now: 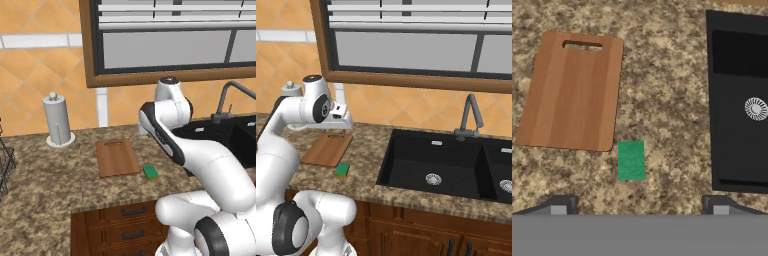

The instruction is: Pick up the sponge from the counter and clean the cutting board by briefly scrubbing or pressing down on the cutting board. Once finished, release the sponge.

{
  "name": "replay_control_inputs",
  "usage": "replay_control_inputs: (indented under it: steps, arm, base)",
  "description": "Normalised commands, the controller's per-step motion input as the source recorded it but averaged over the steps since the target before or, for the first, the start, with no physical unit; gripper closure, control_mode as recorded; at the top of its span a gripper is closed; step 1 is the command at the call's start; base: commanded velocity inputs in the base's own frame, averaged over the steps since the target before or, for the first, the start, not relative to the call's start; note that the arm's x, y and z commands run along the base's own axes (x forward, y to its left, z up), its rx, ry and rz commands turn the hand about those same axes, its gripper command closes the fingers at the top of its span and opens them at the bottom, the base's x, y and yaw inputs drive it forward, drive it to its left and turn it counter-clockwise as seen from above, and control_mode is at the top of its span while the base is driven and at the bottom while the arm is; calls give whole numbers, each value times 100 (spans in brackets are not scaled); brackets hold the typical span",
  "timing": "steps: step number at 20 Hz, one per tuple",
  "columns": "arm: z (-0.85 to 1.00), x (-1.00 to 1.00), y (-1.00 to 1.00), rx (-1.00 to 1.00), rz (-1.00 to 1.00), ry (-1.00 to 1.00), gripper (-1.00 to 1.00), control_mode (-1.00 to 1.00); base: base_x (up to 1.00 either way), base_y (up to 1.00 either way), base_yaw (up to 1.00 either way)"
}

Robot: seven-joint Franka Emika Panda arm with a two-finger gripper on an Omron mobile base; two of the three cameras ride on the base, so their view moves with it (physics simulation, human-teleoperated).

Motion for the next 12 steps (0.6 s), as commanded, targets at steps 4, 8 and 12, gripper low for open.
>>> replay_control_inputs:
  steps: [4,8,12]
  arm:
    - [-53,-3,5,0,0,-4,-100,-100]
    - [-63,-1,-1,5,0,0,-100,-100]
    - [-61,0,0,10,0,0,-100,-100]
  base:
    - [0,0,0]
    - [0,0,0]
    - [0,0,0]
